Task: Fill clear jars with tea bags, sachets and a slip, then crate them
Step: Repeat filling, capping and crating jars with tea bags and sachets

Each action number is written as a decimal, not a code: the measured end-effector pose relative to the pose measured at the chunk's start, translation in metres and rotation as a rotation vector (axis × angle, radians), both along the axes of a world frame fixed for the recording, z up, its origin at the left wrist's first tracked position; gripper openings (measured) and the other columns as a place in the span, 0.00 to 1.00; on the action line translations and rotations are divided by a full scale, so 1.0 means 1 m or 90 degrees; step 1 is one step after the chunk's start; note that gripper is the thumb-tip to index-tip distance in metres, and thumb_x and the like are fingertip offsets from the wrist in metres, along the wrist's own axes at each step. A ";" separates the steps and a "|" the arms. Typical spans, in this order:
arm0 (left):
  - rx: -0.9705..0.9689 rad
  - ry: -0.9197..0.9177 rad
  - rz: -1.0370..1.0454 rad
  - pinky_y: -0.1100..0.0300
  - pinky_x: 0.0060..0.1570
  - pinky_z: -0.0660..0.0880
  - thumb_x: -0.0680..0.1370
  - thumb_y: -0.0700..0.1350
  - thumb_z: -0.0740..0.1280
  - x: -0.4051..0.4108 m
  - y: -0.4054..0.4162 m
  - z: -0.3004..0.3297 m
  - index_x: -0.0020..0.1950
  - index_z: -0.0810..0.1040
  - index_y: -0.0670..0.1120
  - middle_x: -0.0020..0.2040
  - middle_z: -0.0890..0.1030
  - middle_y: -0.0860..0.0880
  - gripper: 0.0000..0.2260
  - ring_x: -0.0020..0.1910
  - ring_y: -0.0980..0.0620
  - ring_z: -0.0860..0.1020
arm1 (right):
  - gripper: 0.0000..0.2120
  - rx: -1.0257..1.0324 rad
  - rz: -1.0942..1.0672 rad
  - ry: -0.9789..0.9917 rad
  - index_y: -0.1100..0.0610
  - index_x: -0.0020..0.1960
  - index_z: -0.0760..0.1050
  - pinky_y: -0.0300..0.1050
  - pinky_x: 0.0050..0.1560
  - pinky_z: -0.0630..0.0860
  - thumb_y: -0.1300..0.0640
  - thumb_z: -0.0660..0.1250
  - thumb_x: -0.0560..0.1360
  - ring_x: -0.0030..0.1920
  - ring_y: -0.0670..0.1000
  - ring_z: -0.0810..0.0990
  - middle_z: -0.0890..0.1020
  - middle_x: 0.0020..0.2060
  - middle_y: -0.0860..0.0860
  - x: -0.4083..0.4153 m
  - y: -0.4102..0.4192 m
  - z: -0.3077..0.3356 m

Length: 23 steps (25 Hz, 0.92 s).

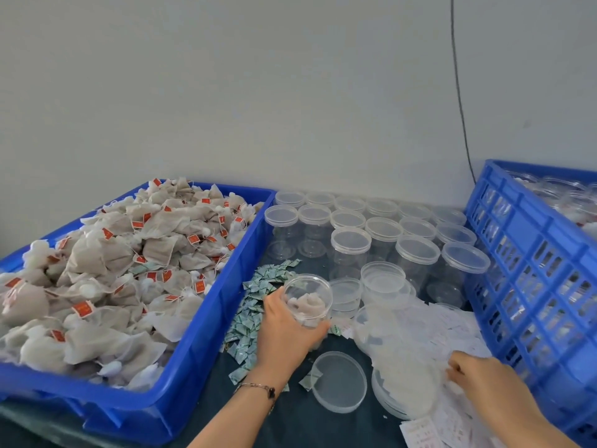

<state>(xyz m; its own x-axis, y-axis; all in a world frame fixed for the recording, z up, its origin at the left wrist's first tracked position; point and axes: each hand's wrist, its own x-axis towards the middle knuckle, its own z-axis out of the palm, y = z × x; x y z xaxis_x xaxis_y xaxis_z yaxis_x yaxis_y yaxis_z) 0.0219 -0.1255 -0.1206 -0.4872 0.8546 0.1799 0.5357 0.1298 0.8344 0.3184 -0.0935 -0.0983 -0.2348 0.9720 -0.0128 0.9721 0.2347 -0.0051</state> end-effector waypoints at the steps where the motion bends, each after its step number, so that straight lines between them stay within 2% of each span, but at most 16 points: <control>1: 0.003 -0.004 -0.003 0.75 0.41 0.64 0.59 0.62 0.76 0.000 -0.001 0.000 0.68 0.61 0.50 0.56 0.63 0.57 0.44 0.51 0.60 0.68 | 0.10 0.010 -0.005 -0.007 0.50 0.40 0.65 0.41 0.34 0.68 0.51 0.57 0.80 0.34 0.45 0.73 0.73 0.31 0.47 -0.005 0.000 0.006; 2: 0.008 -0.008 -0.004 0.73 0.43 0.65 0.59 0.61 0.77 0.000 -0.001 0.000 0.67 0.61 0.51 0.56 0.63 0.57 0.43 0.51 0.60 0.69 | 0.11 0.039 -0.002 0.009 0.52 0.39 0.65 0.42 0.31 0.65 0.55 0.58 0.80 0.30 0.46 0.71 0.70 0.28 0.47 -0.011 0.001 0.014; 4: 0.018 -0.012 0.007 0.68 0.46 0.68 0.59 0.60 0.78 -0.001 0.000 -0.001 0.67 0.62 0.51 0.56 0.64 0.57 0.42 0.52 0.59 0.71 | 0.12 0.130 0.023 0.137 0.54 0.37 0.68 0.44 0.28 0.64 0.62 0.62 0.78 0.26 0.48 0.68 0.68 0.24 0.45 -0.027 0.005 0.035; 6: 0.023 -0.010 0.016 0.65 0.48 0.70 0.60 0.60 0.78 0.000 0.001 -0.003 0.67 0.62 0.51 0.56 0.64 0.57 0.42 0.51 0.59 0.70 | 0.03 0.249 0.106 0.247 0.57 0.43 0.76 0.47 0.26 0.71 0.62 0.67 0.75 0.26 0.51 0.75 0.76 0.25 0.47 -0.055 0.008 0.054; 8: 0.028 -0.009 0.018 0.65 0.47 0.71 0.59 0.60 0.78 0.000 0.001 -0.004 0.65 0.63 0.52 0.55 0.65 0.56 0.40 0.51 0.58 0.70 | 0.04 0.376 0.237 0.327 0.59 0.47 0.80 0.51 0.33 0.77 0.63 0.70 0.73 0.36 0.53 0.83 0.84 0.36 0.51 -0.094 0.012 0.061; 10: 0.033 -0.013 0.018 0.64 0.45 0.72 0.59 0.60 0.78 -0.001 0.001 -0.006 0.60 0.62 0.55 0.55 0.66 0.56 0.37 0.52 0.57 0.73 | 0.04 0.474 0.378 0.362 0.61 0.46 0.83 0.46 0.47 0.78 0.65 0.72 0.72 0.48 0.52 0.83 0.85 0.47 0.54 -0.136 0.017 0.058; 11: 0.036 -0.011 0.016 0.65 0.44 0.72 0.59 0.61 0.78 -0.001 0.001 -0.007 0.58 0.61 0.56 0.54 0.66 0.56 0.36 0.52 0.57 0.73 | 0.04 0.491 0.426 0.348 0.62 0.45 0.83 0.46 0.48 0.78 0.66 0.73 0.70 0.49 0.53 0.83 0.84 0.50 0.54 -0.154 0.019 0.054; 14: 0.042 -0.010 0.014 0.73 0.36 0.69 0.58 0.62 0.76 -0.002 0.001 -0.009 0.59 0.59 0.59 0.53 0.66 0.60 0.37 0.51 0.59 0.73 | 0.10 0.464 0.534 0.250 0.63 0.44 0.84 0.48 0.43 0.81 0.69 0.77 0.63 0.47 0.55 0.84 0.84 0.48 0.55 -0.181 0.030 0.035; 17: 0.049 -0.004 0.019 0.75 0.32 0.67 0.57 0.64 0.74 -0.002 0.002 -0.011 0.57 0.58 0.61 0.50 0.64 0.62 0.36 0.49 0.62 0.71 | 0.13 0.435 0.570 0.227 0.63 0.48 0.83 0.50 0.45 0.81 0.70 0.75 0.64 0.48 0.56 0.83 0.84 0.49 0.55 -0.172 0.041 0.026; 19: 0.052 -0.011 0.020 0.75 0.33 0.67 0.57 0.63 0.75 -0.002 0.003 -0.011 0.56 0.59 0.60 0.51 0.65 0.62 0.35 0.48 0.62 0.71 | 0.11 0.357 0.479 0.268 0.59 0.52 0.82 0.48 0.48 0.79 0.66 0.73 0.69 0.49 0.53 0.82 0.83 0.51 0.52 -0.165 0.041 0.025; 21: 0.043 -0.033 0.023 0.73 0.36 0.70 0.57 0.62 0.76 0.000 0.003 -0.006 0.55 0.60 0.58 0.52 0.70 0.59 0.35 0.48 0.60 0.74 | 0.12 0.163 0.291 0.366 0.54 0.57 0.80 0.43 0.52 0.77 0.59 0.69 0.74 0.49 0.48 0.80 0.82 0.52 0.48 -0.163 0.037 0.029; 23: 0.046 -0.026 0.028 0.62 0.43 0.76 0.57 0.60 0.77 0.003 0.002 0.007 0.61 0.64 0.53 0.54 0.72 0.57 0.38 0.50 0.57 0.76 | 0.13 0.004 0.170 0.469 0.51 0.59 0.78 0.45 0.52 0.77 0.58 0.67 0.75 0.43 0.46 0.80 0.82 0.47 0.47 -0.163 0.032 0.043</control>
<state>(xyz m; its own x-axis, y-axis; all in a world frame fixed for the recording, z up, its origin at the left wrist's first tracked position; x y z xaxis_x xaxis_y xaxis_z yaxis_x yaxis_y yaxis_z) 0.0254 -0.1240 -0.1134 -0.5318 0.8179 0.2197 0.4961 0.0906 0.8636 0.1554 -0.0613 -0.0552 -0.4060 0.8813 0.2421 0.6301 0.4617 -0.6244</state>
